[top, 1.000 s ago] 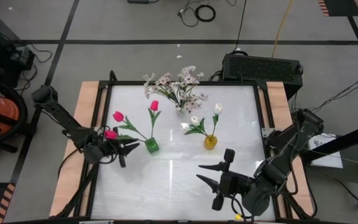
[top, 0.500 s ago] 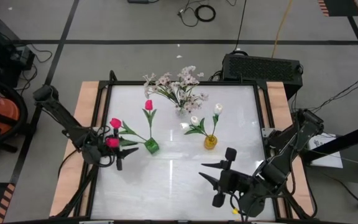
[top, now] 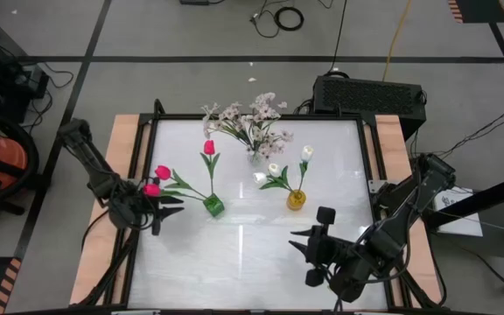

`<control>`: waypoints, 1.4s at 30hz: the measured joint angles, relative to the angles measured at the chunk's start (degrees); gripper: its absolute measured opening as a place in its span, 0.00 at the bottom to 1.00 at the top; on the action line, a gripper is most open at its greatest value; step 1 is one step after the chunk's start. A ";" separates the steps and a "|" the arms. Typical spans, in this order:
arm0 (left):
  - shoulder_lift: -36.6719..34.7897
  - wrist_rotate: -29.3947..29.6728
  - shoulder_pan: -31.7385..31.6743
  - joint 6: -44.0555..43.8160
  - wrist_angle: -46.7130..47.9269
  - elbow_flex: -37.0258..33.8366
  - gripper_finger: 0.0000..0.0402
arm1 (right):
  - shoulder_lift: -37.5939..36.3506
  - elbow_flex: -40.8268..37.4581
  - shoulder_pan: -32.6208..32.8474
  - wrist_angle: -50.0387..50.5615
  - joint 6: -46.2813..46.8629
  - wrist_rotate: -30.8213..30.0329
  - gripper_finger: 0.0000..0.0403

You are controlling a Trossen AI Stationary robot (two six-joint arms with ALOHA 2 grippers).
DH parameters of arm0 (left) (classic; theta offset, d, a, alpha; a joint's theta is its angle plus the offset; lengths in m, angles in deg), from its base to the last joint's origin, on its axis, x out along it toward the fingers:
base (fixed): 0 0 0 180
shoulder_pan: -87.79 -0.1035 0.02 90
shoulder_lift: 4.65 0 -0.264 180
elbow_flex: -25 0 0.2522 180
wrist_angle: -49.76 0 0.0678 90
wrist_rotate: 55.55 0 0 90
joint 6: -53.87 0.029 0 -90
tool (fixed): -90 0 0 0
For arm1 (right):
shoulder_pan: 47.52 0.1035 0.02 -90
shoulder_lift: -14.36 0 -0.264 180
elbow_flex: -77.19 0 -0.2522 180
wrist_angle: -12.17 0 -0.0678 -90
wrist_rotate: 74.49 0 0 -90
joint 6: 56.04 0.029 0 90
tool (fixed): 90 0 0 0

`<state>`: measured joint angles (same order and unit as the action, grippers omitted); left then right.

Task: Sort flowers into vase by color
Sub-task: Return to Home Position

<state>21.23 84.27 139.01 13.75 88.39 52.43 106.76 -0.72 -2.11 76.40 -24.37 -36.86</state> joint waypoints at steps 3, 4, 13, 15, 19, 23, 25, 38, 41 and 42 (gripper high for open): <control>-1.63 4.15 1.57 0.78 1.22 0.00 0.28 | -0.02 -1.20 0.06 0.85 2.93 2.29 0.16; -2.20 5.74 1.98 1.93 1.08 0.00 0.28 | -0.04 -2.34 0.14 0.45 3.66 2.80 0.13; -7.41 6.76 -1.38 12.21 1.44 -0.01 0.14 | -6.16 -20.64 -0.19 -14.04 5.77 13.74 0.01; -7.89 5.58 -3.50 13.43 0.55 -0.19 0.05 | -9.59 -26.62 -1.39 -21.44 1.55 16.60 0.00; -7.88 5.10 -7.31 15.13 -2.86 -1.45 0.02 | -18.76 -37.66 -4.30 -33.40 -6.83 19.24 0.00; -7.84 4.51 -9.99 16.59 -11.04 -4.91 0.01 | -29.04 -48.61 -7.01 -44.71 -14.67 19.37 0.00; -7.84 3.62 -10.72 18.51 -15.67 -6.93 0.01 | -34.15 -53.68 -8.14 -50.02 -17.84 19.52 0.00; -7.58 -3.19 -18.28 28.73 -30.63 -13.27 0.00 | -53.73 -83.72 -10.80 -79.38 -21.37 22.50 0.00; -7.65 -4.97 -20.21 31.52 -32.69 -13.27 0.00 | -54.78 -87.51 -11.95 -82.86 -20.18 24.00 0.00; -7.69 -5.96 -20.92 33.02 -34.03 -13.29 0.00 | -54.97 -87.67 -12.31 -81.62 -19.80 23.96 0.00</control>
<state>13.55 78.31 118.09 46.78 54.36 39.14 51.79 -88.39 -14.42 -5.22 -44.17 -12.90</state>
